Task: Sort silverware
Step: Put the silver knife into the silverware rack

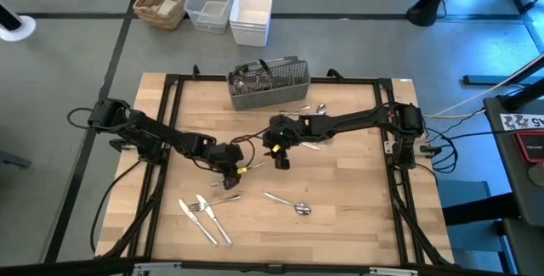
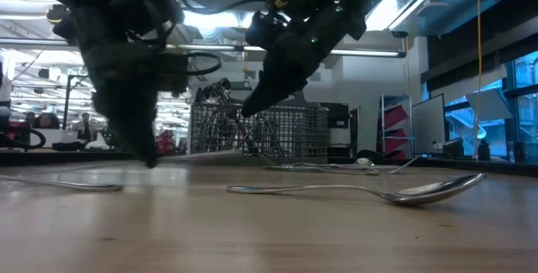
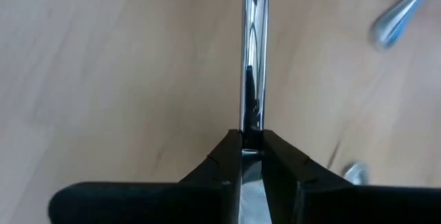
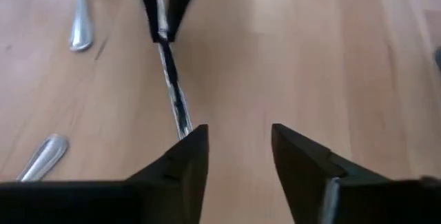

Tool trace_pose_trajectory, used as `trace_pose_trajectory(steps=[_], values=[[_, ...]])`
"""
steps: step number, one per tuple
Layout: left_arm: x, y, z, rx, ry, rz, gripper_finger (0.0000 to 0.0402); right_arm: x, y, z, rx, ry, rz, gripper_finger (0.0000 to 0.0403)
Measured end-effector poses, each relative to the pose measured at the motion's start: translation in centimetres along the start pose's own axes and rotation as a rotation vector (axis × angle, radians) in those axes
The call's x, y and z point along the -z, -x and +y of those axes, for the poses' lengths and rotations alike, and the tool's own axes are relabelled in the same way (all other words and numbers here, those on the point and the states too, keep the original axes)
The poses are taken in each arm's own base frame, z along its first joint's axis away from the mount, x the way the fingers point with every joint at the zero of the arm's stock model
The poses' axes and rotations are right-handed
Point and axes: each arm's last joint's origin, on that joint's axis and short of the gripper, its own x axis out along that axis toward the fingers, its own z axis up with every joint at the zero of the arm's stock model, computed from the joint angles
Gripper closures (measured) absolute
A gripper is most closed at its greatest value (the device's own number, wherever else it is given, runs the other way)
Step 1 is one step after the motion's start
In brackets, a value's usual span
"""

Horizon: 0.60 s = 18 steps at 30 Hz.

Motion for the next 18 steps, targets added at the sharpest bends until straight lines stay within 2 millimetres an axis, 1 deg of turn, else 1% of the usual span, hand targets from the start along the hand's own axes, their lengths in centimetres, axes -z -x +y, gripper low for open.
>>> trace_pose_trajectory(steps=[3,7,11,14,18], values=[[-0.5,0.0,0.1,0.029,0.014,-0.025,0.0367,0.0,-0.1,0.7,-0.058,0.094,0.003,0.022],[-0.9,0.1,0.4,0.036,0.028,-0.05,0.037,-0.1,-0.2,2.1,-0.086,0.236,0.007,0.0213],[-1.5,0.1,0.4,0.082,0.04,-0.072,0.0369,-0.2,-0.4,3.3,-0.034,0.348,0.022,0.0212],[-1.8,0.2,0.3,0.128,0.042,-0.088,0.0366,-0.3,-0.4,3.7,0.039,0.381,0.041,0.0212],[-2.4,0.3,0.1,0.186,0.054,-0.117,0.0369,-0.3,-0.4,3.7,0.056,0.382,0.052,0.0212]])
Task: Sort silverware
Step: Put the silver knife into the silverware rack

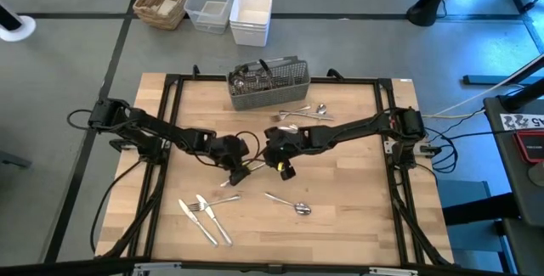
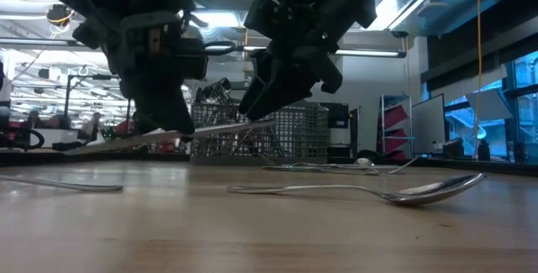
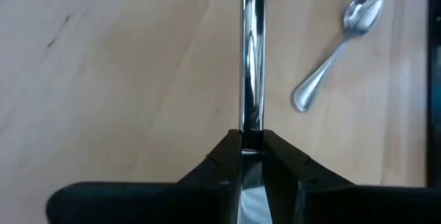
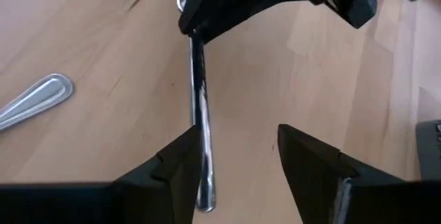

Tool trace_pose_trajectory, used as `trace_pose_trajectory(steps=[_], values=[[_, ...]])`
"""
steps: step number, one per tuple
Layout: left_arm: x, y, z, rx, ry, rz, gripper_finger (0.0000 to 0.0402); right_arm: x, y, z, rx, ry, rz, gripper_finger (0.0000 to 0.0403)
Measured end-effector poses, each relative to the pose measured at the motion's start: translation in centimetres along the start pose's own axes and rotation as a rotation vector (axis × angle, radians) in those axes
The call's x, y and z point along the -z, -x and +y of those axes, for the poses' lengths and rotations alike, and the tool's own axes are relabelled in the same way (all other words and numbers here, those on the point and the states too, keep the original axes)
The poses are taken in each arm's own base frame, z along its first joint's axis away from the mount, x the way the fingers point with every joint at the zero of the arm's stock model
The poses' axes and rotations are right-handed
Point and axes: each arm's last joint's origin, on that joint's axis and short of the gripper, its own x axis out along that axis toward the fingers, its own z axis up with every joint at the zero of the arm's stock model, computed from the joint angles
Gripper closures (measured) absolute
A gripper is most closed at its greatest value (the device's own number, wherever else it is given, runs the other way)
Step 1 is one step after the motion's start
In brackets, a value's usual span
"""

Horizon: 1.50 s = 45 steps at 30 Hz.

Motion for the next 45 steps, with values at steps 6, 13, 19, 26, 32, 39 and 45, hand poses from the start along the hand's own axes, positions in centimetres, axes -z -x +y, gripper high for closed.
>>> trace_pose_trajectory(steps=[6,13,19,26,32,39,45], values=[[-0.3,0.0,0.0,0.025,0.025,-0.013,0.0366,0.0,0.0,0.1,-0.037,-0.001,-0.021,0.0212],[-0.3,0.1,0.0,0.023,0.038,-0.019,0.0369,-0.5,0.0,1.0,-0.069,0.017,-0.04,0.0212],[-0.3,0.1,0.0,0.023,0.038,-0.017,0.0364,-0.5,0.0,0.8,-0.021,0.019,-0.021,0.0212],[-0.4,0.1,-0.1,0.029,0.079,-0.024,0.0366,-0.5,0.0,0.9,-0.034,0.028,-0.023,0.0212],[-1.0,0.1,-0.6,0.08,0.078,-0.089,0.0366,-0.5,0.0,1.0,-0.037,0.04,-0.02,0.0212],[-1.4,0.2,-0.9,0.116,0.112,-0.122,0.0362,-0.5,0.0,0.9,-0.011,0.042,-0.006,0.0215],[-1.6,0.3,-1.0,0.134,0.132,-0.137,0.0366,-0.5,0.0,0.9,-0.011,0.032,-0.006,0.0261]])
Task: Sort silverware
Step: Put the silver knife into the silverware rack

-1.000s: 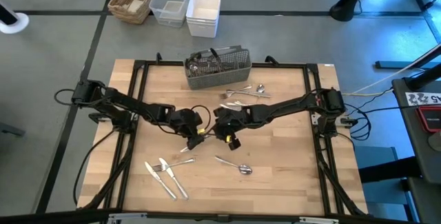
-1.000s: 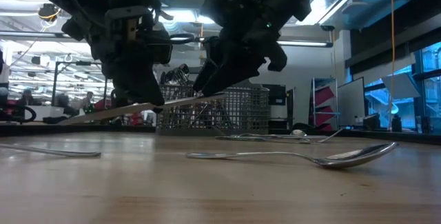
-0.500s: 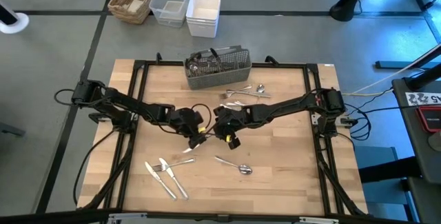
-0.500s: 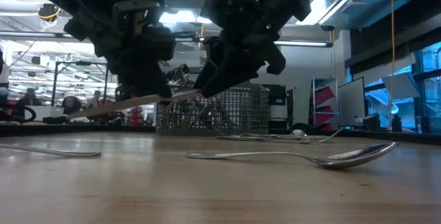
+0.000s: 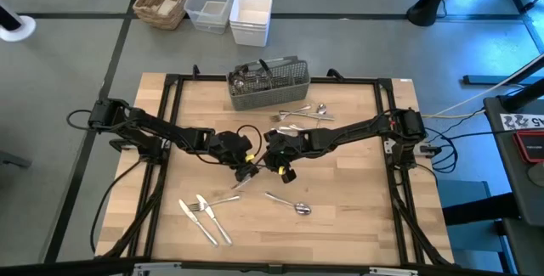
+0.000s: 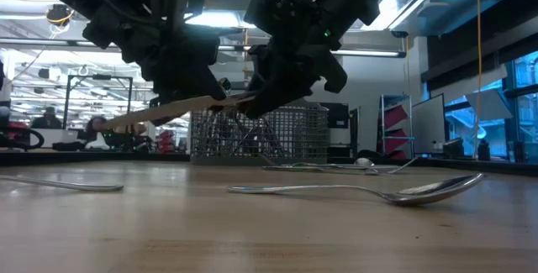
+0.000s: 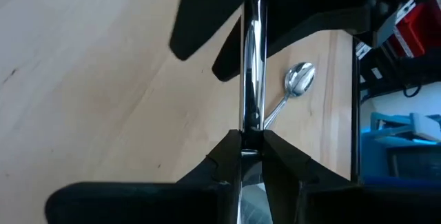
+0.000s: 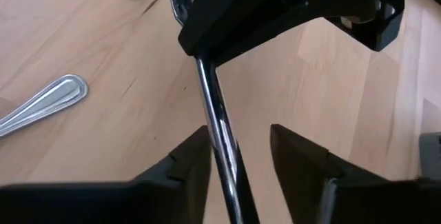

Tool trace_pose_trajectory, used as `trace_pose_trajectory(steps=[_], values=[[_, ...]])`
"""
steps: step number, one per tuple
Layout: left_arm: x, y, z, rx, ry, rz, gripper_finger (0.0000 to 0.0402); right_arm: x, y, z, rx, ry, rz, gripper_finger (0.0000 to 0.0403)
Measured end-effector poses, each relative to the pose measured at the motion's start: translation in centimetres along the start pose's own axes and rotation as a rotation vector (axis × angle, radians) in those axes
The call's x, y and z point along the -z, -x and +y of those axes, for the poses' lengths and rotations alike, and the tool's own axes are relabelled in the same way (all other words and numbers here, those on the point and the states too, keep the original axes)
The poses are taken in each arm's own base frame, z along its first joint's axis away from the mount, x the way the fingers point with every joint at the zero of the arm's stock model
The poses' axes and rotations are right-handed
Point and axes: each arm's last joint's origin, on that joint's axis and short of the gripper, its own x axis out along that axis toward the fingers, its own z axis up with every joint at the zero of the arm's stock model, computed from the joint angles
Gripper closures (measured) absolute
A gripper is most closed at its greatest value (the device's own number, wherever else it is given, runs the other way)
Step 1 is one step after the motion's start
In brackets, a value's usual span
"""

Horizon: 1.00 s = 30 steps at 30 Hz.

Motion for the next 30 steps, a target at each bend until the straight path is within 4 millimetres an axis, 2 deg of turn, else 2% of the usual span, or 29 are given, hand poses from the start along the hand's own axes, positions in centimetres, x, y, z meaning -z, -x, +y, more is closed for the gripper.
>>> trace_pose_trajectory(steps=[8,10,15,19,24,30], values=[[0.0,0.0,0.0,-0.004,0.031,0.004,0.0357,0.1,0.0,0.2,-0.019,0.001,0.011,0.0371],[0.0,0.0,0.1,-0.005,0.03,0.004,0.0356,0.2,0.0,0.2,-0.024,0.002,0.015,0.0388],[0.0,0.0,0.0,-0.005,0.033,-0.005,0.0356,0.4,0.0,0.3,-0.032,-0.005,0.04,0.038],[-0.1,0.0,0.0,-0.011,0.005,-0.018,0.0345,0.7,0.1,0.4,-0.046,-0.015,0.073,0.039],[-0.6,0.0,-0.3,0.003,-0.04,-0.094,0.0298,1.1,0.2,0.5,-0.061,-0.068,0.122,0.0389],[-2.5,0.4,-0.1,0.055,-0.048,-0.219,0.0249,1.5,0.7,0.7,-0.105,-0.109,0.217,0.039]])
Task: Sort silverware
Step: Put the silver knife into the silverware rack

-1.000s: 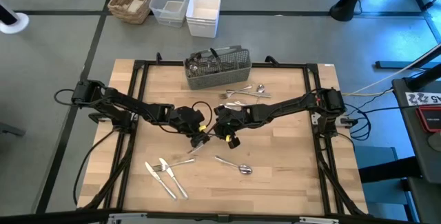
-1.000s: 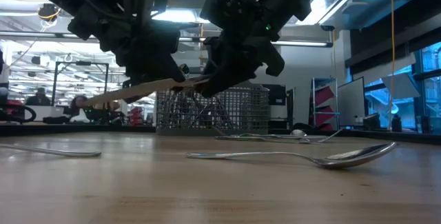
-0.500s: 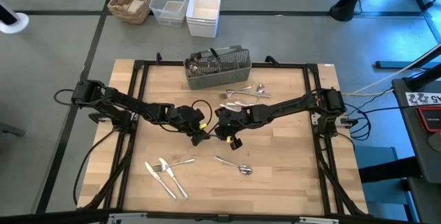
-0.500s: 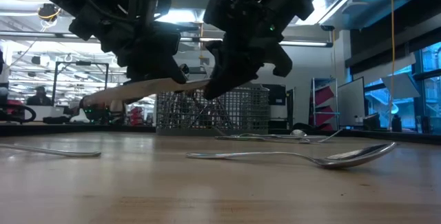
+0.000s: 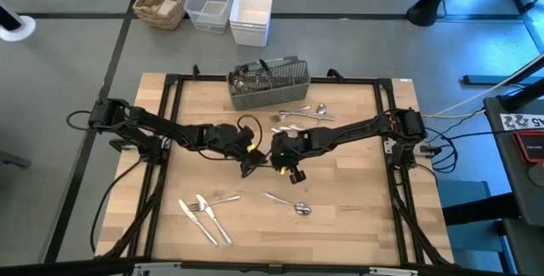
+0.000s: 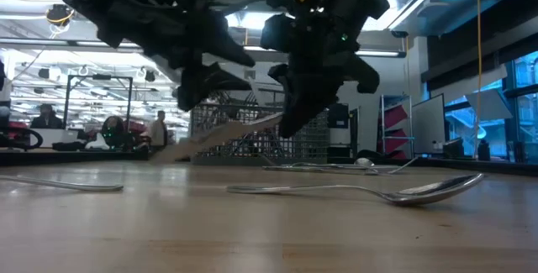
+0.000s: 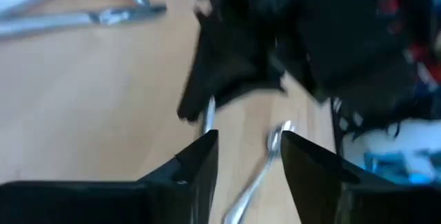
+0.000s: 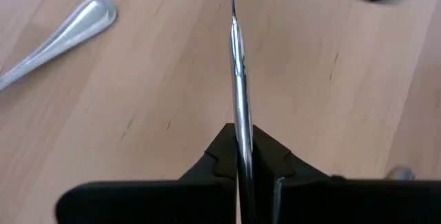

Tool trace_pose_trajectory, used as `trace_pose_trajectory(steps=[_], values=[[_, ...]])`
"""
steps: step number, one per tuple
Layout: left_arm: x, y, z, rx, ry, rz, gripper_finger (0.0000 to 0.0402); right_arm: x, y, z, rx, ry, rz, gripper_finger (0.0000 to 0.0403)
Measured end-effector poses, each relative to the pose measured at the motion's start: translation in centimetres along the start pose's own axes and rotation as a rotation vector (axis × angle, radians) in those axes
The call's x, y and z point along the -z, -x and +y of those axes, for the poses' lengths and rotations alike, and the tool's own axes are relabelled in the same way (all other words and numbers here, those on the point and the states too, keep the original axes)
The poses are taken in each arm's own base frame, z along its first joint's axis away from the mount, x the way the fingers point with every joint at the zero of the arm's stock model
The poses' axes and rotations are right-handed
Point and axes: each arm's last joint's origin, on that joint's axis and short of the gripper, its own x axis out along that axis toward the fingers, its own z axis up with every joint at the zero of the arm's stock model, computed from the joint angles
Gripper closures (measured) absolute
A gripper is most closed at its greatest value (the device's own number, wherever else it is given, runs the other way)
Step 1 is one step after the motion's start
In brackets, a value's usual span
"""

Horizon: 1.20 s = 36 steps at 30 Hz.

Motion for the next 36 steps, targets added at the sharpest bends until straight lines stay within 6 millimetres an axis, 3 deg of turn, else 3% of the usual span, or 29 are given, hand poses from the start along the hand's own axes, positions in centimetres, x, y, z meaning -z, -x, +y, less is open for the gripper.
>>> trace_pose_trajectory(steps=[8,16,19,24,30,33,36], values=[[-3.0,1.5,1.4,-0.008,-0.019,-0.115,0.0252,-0.7,2.4,-1.6,0.012,-0.024,0.124,0.039],[-5.6,5.2,2.0,-0.07,-0.07,-0.206,0.0271,-0.6,5.7,-4.5,-0.007,-0.078,0.234,0.039],[-6.1,6.6,2.0,-0.091,-0.086,-0.226,0.0272,-0.6,7.8,-5.7,-0.003,-0.072,0.245,0.039],[-6.5,8.6,1.8,-0.119,-0.127,-0.246,0.0272,0.0,13.1,-7.8,0.076,-0.121,0.157,0.039],[-7.0,9.4,1.5,-0.165,-0.18,-0.327,0.0272,2.7,20.5,-10.1,0.226,-0.284,-0.013,0.039],[-7.3,9.1,1.4,-0.189,-0.179,-0.387,0.0272,4.1,22.4,-10.8,0.233,-0.335,-0.183,0.039],[-7.4,8.4,1.4,-0.212,-0.148,-0.428,0.0272,5.7,22.7,-11.4,0.26,-0.35,-0.324,0.039]])
